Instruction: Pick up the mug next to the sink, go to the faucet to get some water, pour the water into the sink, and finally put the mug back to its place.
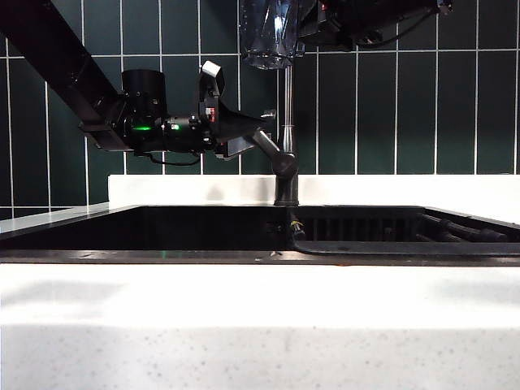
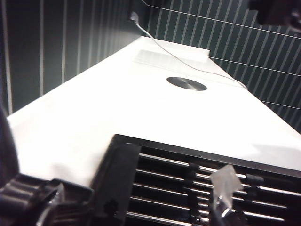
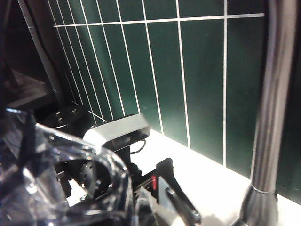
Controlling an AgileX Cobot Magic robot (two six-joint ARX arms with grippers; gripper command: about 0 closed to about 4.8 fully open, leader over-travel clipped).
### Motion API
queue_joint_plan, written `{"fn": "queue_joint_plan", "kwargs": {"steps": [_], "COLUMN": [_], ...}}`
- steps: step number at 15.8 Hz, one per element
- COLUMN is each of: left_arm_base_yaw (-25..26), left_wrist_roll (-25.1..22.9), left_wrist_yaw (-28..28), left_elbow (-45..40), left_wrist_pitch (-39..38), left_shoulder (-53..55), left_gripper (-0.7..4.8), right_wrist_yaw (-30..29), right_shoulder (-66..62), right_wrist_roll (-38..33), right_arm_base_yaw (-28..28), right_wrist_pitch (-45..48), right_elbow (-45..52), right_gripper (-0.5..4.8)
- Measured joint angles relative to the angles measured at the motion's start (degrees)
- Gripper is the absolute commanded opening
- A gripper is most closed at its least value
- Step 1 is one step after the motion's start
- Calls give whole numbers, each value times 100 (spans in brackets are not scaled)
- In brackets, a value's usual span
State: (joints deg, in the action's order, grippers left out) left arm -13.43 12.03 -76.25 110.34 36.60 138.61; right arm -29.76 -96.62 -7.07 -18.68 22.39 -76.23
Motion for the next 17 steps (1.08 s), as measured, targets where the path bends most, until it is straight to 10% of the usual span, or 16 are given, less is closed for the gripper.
{"fn": "queue_joint_plan", "kwargs": {"steps": [17], "left_arm_base_yaw": [-2], "left_wrist_roll": [-221], "left_wrist_yaw": [573], "left_elbow": [0], "left_wrist_pitch": [39], "left_shoulder": [0], "left_gripper": [393], "right_wrist_yaw": [15], "right_shoulder": [-2], "right_wrist_roll": [120], "right_arm_base_yaw": [0], "right_wrist_pitch": [-90], "right_elbow": [-2], "right_gripper": [-7]}}
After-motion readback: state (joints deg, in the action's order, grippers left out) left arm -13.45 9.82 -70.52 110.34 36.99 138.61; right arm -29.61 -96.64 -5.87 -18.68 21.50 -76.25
